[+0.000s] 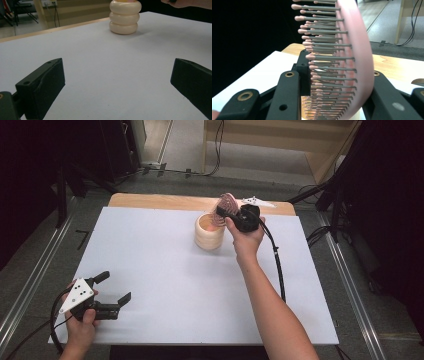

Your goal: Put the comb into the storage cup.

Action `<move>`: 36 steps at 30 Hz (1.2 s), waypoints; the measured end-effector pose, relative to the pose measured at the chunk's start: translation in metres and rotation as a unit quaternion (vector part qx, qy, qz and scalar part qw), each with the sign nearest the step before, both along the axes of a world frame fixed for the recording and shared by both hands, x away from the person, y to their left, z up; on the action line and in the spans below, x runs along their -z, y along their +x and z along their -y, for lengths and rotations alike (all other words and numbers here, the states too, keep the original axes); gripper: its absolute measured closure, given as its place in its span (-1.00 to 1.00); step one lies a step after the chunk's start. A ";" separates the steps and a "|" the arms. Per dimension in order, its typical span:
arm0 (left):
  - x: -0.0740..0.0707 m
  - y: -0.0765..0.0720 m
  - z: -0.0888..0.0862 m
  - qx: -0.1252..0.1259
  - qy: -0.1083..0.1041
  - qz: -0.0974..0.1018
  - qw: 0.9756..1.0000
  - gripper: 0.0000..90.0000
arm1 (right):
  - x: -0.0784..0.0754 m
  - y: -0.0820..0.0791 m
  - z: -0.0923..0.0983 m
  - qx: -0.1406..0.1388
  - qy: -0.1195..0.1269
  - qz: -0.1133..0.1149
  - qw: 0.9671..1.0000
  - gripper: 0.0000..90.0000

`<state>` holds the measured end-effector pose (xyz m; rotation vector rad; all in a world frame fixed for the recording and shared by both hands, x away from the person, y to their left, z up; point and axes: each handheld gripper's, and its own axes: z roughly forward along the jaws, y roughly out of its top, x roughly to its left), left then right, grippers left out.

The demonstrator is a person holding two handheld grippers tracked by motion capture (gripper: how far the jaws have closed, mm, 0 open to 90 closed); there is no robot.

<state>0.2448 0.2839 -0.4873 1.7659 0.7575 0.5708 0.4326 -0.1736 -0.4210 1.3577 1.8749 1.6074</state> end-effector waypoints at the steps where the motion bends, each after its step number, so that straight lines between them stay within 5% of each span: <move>1: 0.000 0.000 0.000 0.000 0.000 0.000 1.000 -1.00 | 0.000 0.000 0.000 0.000 0.000 0.000 1.000 0.38; 12: 0.000 0.000 0.000 -0.001 0.001 0.000 1.000 -1.00 | 0.005 0.001 0.005 0.014 0.019 -0.020 1.000 0.35; 26: 0.000 0.000 0.000 -0.001 0.002 0.001 1.000 -1.00 | 0.009 0.002 0.011 0.015 0.000 -0.045 0.999 0.18; 36: 0.000 0.001 0.000 -0.001 0.003 0.001 1.000 -1.00 | 0.004 -0.005 0.020 0.014 -0.029 -0.039 0.999 -0.52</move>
